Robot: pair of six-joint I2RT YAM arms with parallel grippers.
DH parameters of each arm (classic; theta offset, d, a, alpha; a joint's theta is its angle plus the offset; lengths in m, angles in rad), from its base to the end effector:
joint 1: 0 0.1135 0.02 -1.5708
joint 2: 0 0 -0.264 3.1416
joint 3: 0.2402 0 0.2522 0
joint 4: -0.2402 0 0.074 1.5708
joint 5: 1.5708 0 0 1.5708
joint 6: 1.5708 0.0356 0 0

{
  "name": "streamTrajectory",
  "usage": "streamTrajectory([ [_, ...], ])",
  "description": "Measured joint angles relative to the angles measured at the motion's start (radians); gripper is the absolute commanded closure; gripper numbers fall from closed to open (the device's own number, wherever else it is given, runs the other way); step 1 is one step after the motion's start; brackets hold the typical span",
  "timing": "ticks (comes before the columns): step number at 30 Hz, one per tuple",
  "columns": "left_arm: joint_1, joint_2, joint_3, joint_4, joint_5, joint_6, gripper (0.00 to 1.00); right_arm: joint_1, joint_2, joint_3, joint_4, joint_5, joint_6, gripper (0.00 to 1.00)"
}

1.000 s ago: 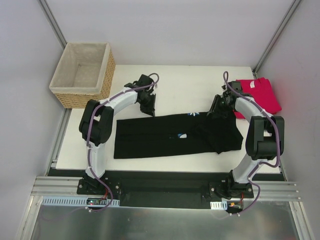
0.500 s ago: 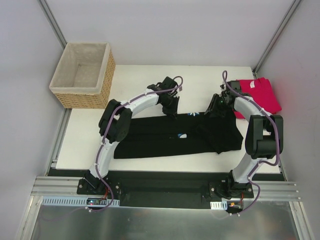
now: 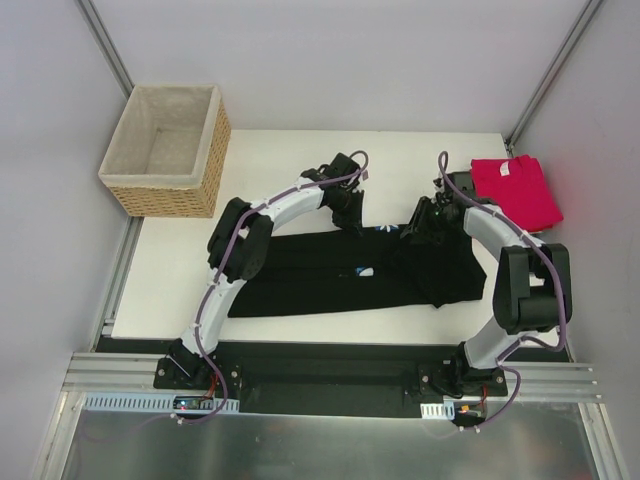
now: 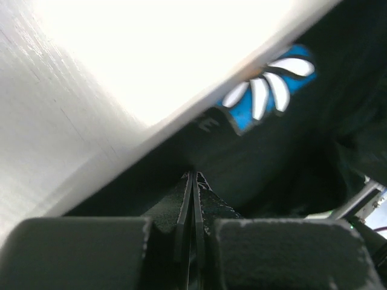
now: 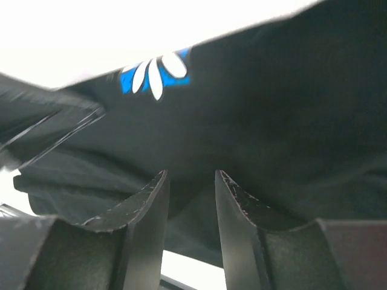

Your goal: Fold and stack the t-shirts

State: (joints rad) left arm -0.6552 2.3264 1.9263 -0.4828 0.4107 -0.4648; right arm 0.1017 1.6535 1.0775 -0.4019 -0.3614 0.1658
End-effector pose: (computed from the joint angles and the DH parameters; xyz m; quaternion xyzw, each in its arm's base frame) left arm 0.4019 -0.3267 0.1831 0.1561 0.9109 -0.3380 0.1777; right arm 0.3368 0.0470 0.2045 -0.0223 0.9420 0.2087 0.2619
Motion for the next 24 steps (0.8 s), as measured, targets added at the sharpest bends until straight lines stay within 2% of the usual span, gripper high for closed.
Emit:
streamTrajectory([
  [4,0.000,0.048,-0.014,0.018,0.005,-0.036,1.00,0.035,-0.060,-0.037,0.000,0.008,0.022,0.61],
  [14,0.000,0.054,-0.014,0.036,0.017,-0.072,1.00,0.193,-0.224,-0.052,-0.084,0.055,0.034,0.62],
  [21,0.001,0.054,-0.024,0.052,0.019,-0.077,1.00,0.280,-0.420,-0.119,-0.177,0.220,0.074,0.62],
  [24,0.001,0.054,-0.029,0.061,0.021,-0.079,1.00,0.280,-0.417,-0.122,-0.174,0.292,0.078,0.61],
])
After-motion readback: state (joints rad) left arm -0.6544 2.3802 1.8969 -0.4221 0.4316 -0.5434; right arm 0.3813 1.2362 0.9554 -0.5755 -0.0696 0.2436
